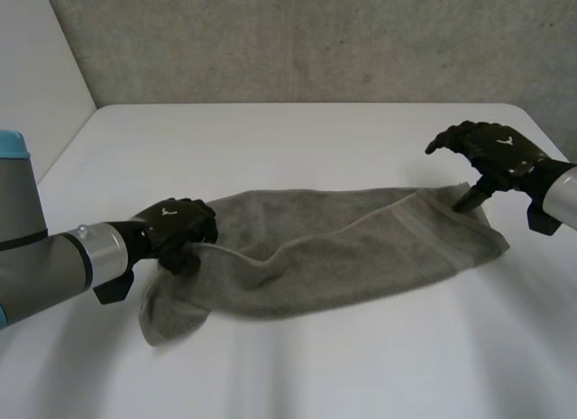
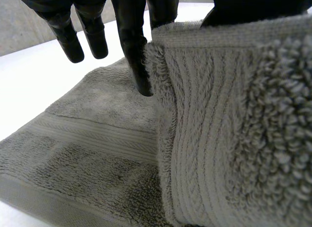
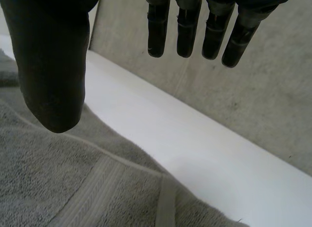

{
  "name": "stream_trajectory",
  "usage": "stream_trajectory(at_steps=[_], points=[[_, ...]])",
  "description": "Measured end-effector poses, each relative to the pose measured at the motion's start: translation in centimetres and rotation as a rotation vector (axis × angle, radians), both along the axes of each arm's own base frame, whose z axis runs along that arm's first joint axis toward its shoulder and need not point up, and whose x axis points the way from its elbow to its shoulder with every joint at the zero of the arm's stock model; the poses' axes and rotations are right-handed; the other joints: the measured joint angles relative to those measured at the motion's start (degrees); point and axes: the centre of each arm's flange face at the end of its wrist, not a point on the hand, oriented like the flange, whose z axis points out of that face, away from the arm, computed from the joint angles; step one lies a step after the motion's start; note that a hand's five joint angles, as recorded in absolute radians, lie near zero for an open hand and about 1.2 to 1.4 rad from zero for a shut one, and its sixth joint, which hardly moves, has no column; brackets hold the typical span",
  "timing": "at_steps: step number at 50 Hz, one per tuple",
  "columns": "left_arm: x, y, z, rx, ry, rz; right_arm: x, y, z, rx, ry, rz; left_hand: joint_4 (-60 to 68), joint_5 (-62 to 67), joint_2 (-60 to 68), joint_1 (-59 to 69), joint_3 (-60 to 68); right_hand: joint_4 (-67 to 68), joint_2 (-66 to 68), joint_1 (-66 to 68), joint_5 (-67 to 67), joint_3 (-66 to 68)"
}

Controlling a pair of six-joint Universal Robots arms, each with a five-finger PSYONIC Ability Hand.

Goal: Fold the towel.

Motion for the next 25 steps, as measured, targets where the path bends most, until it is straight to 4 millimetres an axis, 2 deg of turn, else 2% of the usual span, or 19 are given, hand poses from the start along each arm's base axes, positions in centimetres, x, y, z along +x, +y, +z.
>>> stream_trajectory(at_steps=[9, 17, 25], points=[[-0.1, 0.5, 0.2, -0.003, -0.004, -0.004, 1.3, -2.4, -2.0, 0.078, 0.037, -0.026, 0.0, -0.12, -0.55, 0.0, 0.0, 0.0, -1.03, -1.03, -1.01, 0.0], [-0.1, 0.9, 0.3, -0.006, -0.005, -0.007, 2.3, -4.6, -4.0, 0.109, 0.045, -0.036, 0.0, -0.14, -1.57, 0.0, 0.0, 0.0, 7.32, 6.92, 9.87, 0.0], [-0.2, 1.2, 0.2, 0.003, -0.006, -0.012, 3.2, -5.5, -6.2, 0.171, 0.046, -0.022, 0.0, -0.15, -1.82, 0.0, 0.0, 0.0, 7.51, 7.27, 10.25, 0.0]])
